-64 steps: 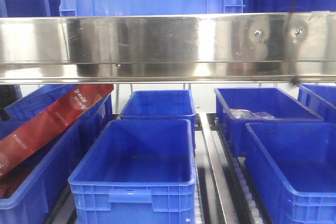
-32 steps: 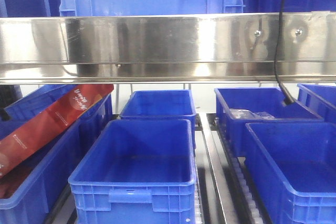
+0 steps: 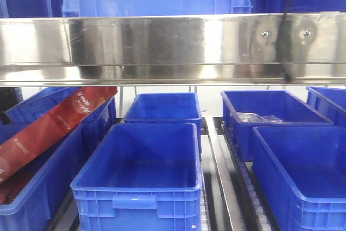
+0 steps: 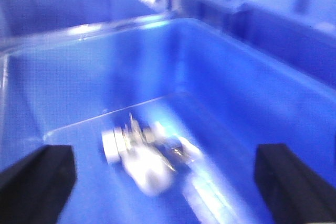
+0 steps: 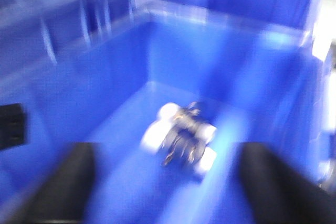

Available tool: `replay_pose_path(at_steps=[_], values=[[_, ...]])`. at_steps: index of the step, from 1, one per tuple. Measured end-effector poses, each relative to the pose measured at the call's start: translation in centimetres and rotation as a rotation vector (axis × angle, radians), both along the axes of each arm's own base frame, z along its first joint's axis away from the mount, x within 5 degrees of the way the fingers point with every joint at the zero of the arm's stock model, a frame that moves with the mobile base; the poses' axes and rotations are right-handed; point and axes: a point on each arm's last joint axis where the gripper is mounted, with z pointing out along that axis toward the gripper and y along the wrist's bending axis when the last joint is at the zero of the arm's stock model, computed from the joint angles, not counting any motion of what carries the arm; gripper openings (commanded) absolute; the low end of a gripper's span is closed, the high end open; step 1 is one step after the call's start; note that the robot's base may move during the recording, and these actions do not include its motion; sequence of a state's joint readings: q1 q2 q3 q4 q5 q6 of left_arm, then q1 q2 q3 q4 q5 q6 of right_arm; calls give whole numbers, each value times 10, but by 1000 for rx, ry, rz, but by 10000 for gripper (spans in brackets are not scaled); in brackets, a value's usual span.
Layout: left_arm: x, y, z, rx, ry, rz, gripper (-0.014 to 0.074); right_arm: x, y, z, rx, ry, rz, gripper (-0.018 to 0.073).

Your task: Place valve from conveyor to right shelf box

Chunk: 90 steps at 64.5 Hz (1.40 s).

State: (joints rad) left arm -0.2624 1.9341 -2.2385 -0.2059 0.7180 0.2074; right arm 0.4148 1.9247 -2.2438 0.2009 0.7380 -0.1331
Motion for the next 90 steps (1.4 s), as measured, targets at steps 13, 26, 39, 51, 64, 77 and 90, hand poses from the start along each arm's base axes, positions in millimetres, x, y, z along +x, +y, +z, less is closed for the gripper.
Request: replay_pose_path(at_steps=[13, 26, 39, 51, 64, 77, 90], values=[[-39, 16, 41, 41, -20, 8, -76, -42, -25, 51, 28, -77, -8, -127], [-62, 54, 55, 35, 60, 73, -111, -72, -56, 80, 32, -114, -49, -158], [-89, 77, 59, 37, 117, 116, -111, -87, -68, 67, -15, -59, -76, -158], [-122, 83, 45, 38, 130, 138, -111, -107, -79, 36, -36, -31, -104, -162], [-171, 91, 18, 5, 25, 184, -111, -147, -96, -5, -38, -72, -140, -162], [-227, 100, -26, -29, -100, 229, -111, -192, -113, -53, -26, -93, -160, -162], [-280, 109, -75, -62, -228, 265, -111, -241, -132, -101, -9, -138, -177, -162]])
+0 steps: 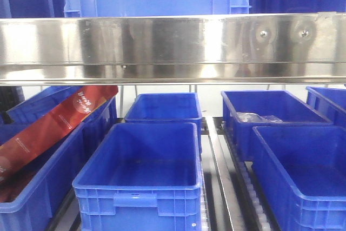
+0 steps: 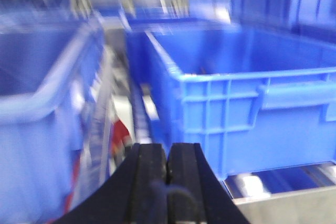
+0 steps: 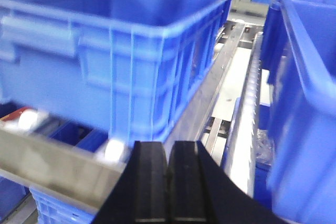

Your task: Place valve from conveyor to right shelf box

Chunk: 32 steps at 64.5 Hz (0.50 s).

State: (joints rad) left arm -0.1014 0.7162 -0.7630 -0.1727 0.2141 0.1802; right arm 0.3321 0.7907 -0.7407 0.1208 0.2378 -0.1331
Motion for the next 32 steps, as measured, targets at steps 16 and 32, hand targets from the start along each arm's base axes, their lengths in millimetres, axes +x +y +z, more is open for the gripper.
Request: replay_pose_path(at_steps=[16, 32], values=[[-48, 7, -55, -11, -84, 20, -111, -50, -18, -55, 24, -74, -13, -162], [-64, 8, -91, -9, -65, 21, -111, -69, -25, -83, 26, -81, -13, -162]])
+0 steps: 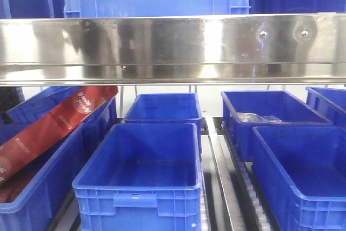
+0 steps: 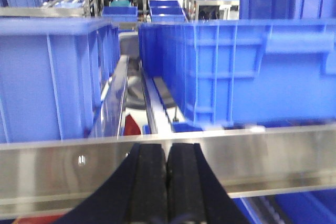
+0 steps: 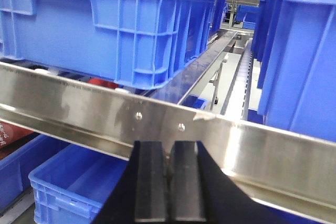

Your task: Place valve from conveyor to right shelf box

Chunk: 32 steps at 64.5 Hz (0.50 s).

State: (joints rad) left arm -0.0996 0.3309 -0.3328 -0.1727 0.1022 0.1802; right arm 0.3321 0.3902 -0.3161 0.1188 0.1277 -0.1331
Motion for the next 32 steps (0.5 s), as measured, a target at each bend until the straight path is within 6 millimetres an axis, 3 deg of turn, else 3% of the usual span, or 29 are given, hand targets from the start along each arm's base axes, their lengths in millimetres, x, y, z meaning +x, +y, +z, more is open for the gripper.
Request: replay_pose_path(at_steps=[32], values=[[0, 0, -5, 1, 13, 0, -111, -1, 0, 0, 2, -7, -1, -162]])
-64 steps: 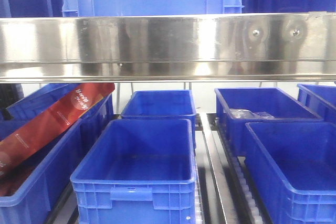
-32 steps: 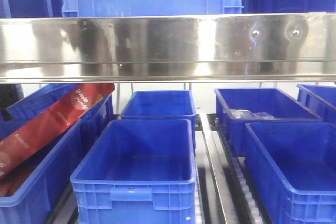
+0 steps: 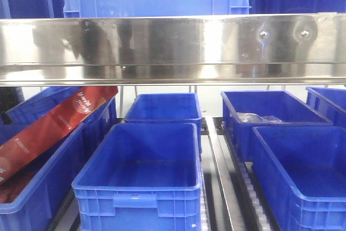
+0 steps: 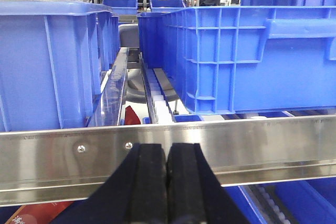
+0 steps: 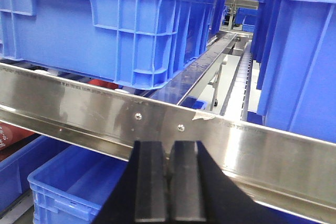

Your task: Place valve from conveyor to right shelf box

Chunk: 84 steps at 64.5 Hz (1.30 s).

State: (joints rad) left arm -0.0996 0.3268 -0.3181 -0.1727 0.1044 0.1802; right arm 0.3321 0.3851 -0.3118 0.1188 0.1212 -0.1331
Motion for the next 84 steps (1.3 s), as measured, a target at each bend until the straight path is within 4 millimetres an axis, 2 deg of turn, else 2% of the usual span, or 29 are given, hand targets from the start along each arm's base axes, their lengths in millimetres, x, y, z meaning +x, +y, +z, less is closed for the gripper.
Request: replay_pose_path(at_steps=[17, 29, 38, 48, 52, 84], values=[[-1, 1, 0, 44, -9, 8, -111, 0, 0, 0, 0, 0, 0, -162], [-12, 10, -10, 110, -49, 115, -111, 0, 0, 0, 0, -1, 0, -162], [-23, 16, -38, 91, -54, 226, -111, 0, 0, 0, 0, -1, 0, -162], [-27, 17, -75, 46, -32, 245, -111, 0, 0, 0, 0, -1, 0, -162], [-27, 17, -83, 34, -18, 245, -111, 0, 0, 0, 0, -1, 0, -162], [-27, 15, -84, 22, -29, 202, -111, 0, 0, 0, 2, -6, -1, -162]])
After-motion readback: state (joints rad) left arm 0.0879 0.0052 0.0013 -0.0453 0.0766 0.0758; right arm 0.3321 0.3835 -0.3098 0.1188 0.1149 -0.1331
